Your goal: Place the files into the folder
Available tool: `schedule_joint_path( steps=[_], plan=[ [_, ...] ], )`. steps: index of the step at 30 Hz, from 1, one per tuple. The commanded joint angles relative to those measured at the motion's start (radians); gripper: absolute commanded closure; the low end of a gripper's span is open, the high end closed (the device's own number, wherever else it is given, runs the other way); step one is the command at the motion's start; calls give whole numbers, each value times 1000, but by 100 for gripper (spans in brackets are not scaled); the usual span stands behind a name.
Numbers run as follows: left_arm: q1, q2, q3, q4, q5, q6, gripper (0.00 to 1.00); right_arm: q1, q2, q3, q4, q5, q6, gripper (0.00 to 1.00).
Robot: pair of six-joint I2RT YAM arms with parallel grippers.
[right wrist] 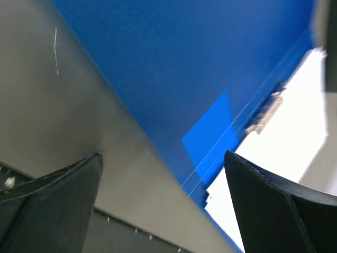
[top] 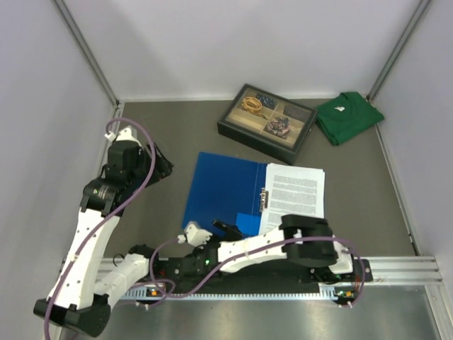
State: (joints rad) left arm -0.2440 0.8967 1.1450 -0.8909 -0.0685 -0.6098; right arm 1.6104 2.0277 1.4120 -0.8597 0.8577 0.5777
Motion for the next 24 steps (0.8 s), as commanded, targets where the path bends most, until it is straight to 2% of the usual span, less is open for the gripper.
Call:
schedule_joint_path(
  steps=[1, 6, 7, 12, 13, 15, 16, 17, 21, 24],
  plan=[
    [5, -61, -45, -45, -61, -88, 28, 32, 115, 113, -137, 305, 47, 6],
    [5, -108, -53, -62, -39, -110, 31, 28, 210, 143, -171, 427, 72, 11],
    [5, -113, -50, -66, -39, -111, 31, 26, 232, 148, -179, 443, 95, 19],
    [5, -133, -41, -79, -31, -120, 33, -27, 249, 156, -75, 449, 33, 39],
    [5, -134, -39, -79, -30, -122, 33, -35, 244, 159, -65, 449, 25, 58],
    [5, -137, -31, -83, -30, -123, 33, -32, 209, 171, -44, 446, 27, 79],
    [5, -140, -30, -88, -31, -123, 33, -27, 194, 174, -39, 439, 31, 93],
    [5, -143, -25, -92, -36, -123, 33, -11, 174, 177, -32, 429, 37, 97],
    [5, -148, 13, -103, -79, -114, 33, 65, 47, 145, 103, 392, 25, 100],
    [6, -173, 45, -98, -128, -102, 33, 117, -23, 59, 386, 354, -131, 100]
  ],
)
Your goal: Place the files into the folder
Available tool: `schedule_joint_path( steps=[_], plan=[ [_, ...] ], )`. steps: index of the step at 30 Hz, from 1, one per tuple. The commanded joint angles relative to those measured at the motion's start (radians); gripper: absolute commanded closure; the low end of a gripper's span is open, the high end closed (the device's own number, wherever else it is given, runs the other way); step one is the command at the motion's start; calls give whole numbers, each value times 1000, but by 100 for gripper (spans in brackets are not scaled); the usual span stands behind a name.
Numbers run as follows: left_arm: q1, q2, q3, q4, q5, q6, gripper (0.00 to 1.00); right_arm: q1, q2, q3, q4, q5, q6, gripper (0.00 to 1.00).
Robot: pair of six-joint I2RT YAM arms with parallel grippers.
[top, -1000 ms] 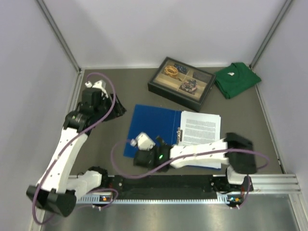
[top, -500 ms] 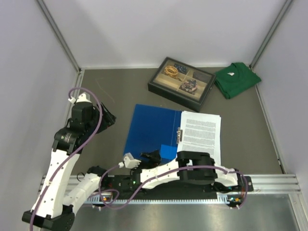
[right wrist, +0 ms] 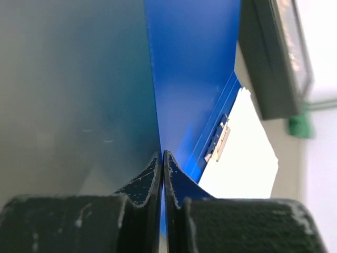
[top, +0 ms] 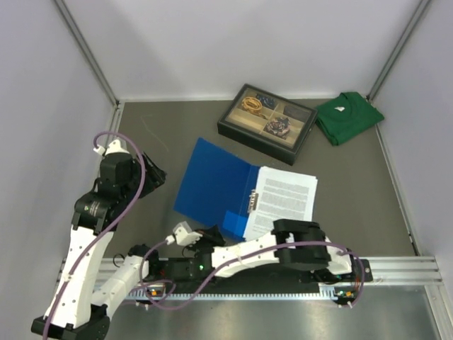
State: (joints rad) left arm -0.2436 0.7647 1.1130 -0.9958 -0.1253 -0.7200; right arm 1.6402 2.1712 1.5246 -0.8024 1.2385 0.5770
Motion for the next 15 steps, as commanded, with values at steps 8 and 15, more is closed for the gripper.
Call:
schedule_joint_path(
  steps=[8, 15],
  plan=[
    [4, -111, 171, 40, -132, 47, 32, 92, -425, -459, 1272, -308, -545, 100],
    [4, -102, 151, 97, -94, 54, 31, 32, -647, -823, 1476, -596, -195, 100]
  ],
)
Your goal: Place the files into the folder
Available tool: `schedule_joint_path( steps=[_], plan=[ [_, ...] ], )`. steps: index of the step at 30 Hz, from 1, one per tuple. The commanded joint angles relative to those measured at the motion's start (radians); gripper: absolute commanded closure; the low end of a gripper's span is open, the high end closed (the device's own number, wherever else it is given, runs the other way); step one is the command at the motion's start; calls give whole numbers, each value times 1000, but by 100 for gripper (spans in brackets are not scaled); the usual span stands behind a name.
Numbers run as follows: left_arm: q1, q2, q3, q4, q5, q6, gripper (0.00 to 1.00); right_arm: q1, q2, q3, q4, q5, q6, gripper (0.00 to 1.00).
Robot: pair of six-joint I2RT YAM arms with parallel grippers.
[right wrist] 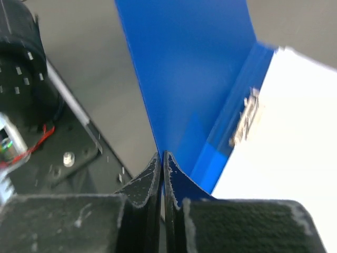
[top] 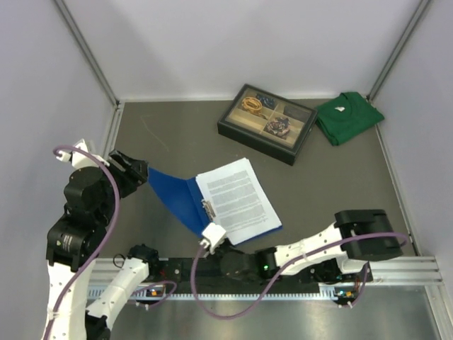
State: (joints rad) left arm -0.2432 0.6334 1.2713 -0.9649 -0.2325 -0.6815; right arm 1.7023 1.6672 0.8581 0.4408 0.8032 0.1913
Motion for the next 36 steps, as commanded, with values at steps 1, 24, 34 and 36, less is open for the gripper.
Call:
schedule_joint_path(
  steps=[1, 24, 34, 36],
  plan=[
    [4, 32, -18, 83, 16, 14, 31, -36, -162, -194, 266, -173, 254, 100],
    [-181, 550, -483, 742, 621, -119, 41, -297, -516, -621, -265, -376, 1028, 41],
    [-251, 948, -460, 905, 581, -151, 46, -260, -1002, -446, -1040, -298, 1025, 9],
    [-261, 959, -451, 881, 555, -129, 45, -260, -1037, -403, -1135, -288, 983, 5]
  ],
)
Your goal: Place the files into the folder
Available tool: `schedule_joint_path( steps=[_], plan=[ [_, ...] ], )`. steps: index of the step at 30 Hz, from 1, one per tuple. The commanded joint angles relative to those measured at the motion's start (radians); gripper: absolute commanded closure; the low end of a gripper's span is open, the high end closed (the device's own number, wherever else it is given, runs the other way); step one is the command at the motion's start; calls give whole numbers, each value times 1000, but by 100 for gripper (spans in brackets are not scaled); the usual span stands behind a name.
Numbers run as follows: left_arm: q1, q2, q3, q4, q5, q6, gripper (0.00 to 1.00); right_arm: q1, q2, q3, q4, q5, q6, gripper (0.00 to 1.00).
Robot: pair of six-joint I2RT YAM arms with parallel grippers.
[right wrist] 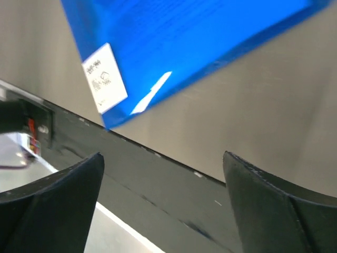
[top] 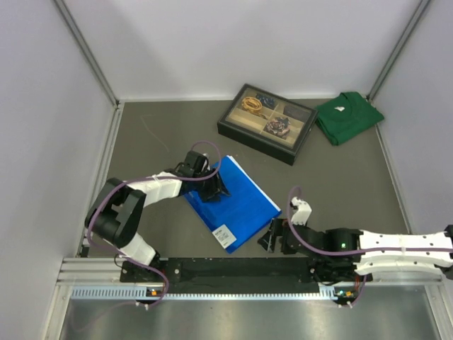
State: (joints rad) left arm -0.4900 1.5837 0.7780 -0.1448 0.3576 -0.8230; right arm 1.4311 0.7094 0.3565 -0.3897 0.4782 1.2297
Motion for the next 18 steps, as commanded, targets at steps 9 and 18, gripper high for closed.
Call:
schedule_joint_path(
  steps=[9, 18],
  plan=[
    [-39, -230, 194, -209, -71, 128, 32, -21, 16, 599, -786, 290, -139, 1],
    [-39, -451, 565, -555, -55, 208, 23, -32, -8, 929, -715, 369, -517, 1]
  ],
)
